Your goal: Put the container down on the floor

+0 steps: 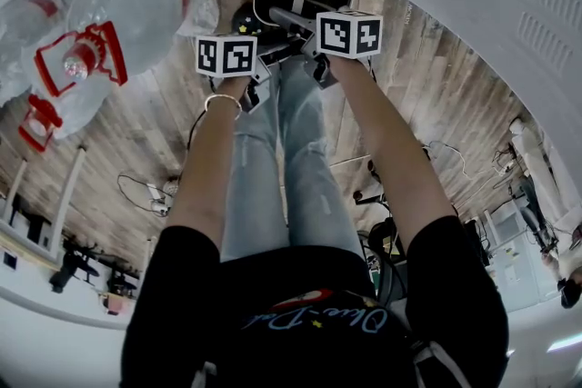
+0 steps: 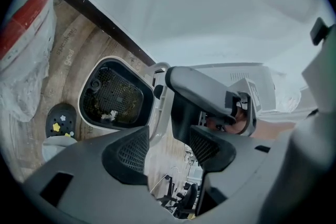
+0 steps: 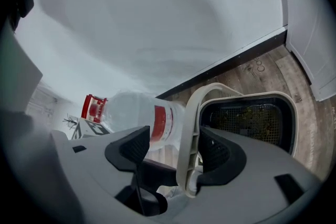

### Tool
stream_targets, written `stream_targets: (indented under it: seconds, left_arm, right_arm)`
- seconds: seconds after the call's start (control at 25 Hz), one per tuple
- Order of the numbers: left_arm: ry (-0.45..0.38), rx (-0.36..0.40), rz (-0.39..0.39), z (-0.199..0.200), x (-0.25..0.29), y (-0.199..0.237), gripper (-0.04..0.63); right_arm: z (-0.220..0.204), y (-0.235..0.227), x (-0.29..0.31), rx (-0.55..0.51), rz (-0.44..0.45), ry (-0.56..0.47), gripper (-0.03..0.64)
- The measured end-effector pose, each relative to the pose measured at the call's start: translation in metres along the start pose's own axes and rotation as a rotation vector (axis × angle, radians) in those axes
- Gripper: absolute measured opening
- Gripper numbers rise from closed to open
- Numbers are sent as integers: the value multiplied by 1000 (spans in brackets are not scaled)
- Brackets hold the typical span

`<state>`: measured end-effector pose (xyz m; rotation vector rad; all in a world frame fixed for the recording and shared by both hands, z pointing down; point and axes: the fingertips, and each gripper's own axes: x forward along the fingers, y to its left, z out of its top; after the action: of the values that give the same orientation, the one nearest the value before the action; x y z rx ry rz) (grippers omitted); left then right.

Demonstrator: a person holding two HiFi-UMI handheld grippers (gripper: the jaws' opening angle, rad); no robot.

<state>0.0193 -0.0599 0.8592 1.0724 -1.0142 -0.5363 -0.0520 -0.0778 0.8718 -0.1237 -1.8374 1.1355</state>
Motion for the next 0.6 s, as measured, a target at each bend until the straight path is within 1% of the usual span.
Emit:
stream_targets:
  seconds: [0.08, 0.28, 0.44, 0.6]
  left_arm:
    - [3, 0, 11, 0, -1, 3, 218]
    - [-7, 14, 74, 1, -16, 16, 227]
    - [-21, 8, 129, 4, -33, 28, 227]
    - [2, 31, 152, 3, -46, 27, 227]
  right_arm:
    - [-2, 0, 0, 8, -1, -3, 253]
    - [1, -10, -9, -17, -59, 1, 253]
    - [6, -11, -20, 16, -60, -25, 253]
    - [15, -6, -32, 35, -45, -71, 253]
